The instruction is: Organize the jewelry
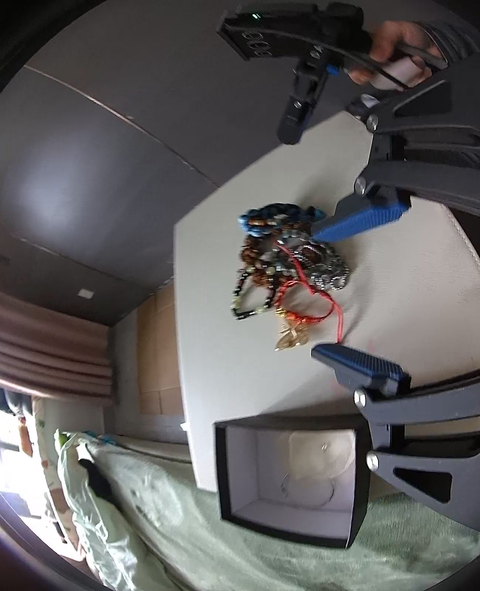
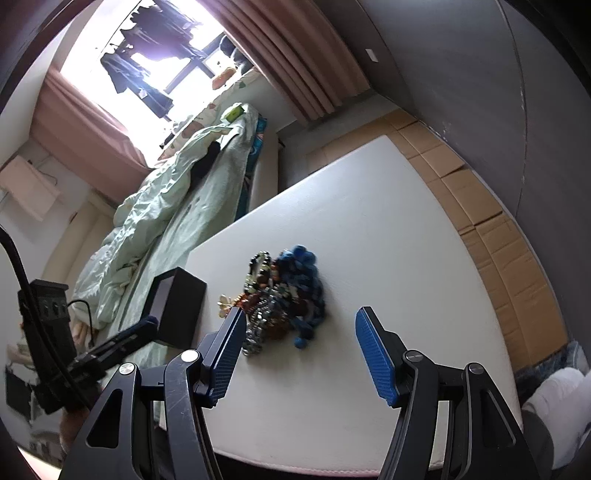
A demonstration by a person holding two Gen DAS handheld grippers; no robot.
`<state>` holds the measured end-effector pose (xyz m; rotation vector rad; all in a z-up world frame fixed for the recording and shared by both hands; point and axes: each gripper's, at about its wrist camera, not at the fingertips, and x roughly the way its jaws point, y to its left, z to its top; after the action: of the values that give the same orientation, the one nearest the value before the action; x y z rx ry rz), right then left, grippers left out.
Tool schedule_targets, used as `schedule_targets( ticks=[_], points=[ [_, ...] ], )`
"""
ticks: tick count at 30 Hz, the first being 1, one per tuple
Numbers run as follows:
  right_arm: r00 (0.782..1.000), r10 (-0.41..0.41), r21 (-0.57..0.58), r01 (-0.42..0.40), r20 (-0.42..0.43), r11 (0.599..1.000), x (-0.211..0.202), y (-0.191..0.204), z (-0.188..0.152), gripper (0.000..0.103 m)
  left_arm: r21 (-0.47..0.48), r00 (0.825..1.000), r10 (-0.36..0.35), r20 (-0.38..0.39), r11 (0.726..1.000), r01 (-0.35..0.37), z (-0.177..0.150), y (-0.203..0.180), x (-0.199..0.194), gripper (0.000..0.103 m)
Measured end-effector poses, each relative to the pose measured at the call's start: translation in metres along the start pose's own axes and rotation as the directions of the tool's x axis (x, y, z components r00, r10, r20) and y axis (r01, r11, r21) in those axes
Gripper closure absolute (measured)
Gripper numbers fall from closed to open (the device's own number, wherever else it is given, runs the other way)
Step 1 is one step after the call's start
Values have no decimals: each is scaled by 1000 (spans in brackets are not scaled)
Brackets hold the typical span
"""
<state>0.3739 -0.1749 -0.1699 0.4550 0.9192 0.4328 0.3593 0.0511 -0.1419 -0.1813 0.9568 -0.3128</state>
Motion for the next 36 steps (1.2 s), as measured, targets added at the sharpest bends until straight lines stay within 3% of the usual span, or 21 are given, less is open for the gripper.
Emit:
schedule_targets(
  ticks=[8,17,21,23,26,36],
  points=[
    [1000,14,22,-13,-17,1000,5,-11,-5,40,90,994,85,-73,993,-78,-5,-11,37,53],
    [999,14,20,-13,-41,1000,18,-13,-5,40,115,981,154,-115,983,-141,-5,-5,67,54],
    [999,13,7,-13,-49,1000,26,-12,-3,40,110,983,149,-111,984,-137,-2,-3,72,76],
    [998,10,-4,-10,-55,1000,32,-11,-1,40,110,984,143,-104,985,-131,-2,-4,72,92],
    [998,6,-22,-7,-67,1000,41,-8,1,43,95,989,132,-73,988,-125,1,-2,64,99],
    [993,-16,-91,6,-114,996,74,0,16,59,35,995,100,11,994,-101,17,7,26,99]
  ],
)
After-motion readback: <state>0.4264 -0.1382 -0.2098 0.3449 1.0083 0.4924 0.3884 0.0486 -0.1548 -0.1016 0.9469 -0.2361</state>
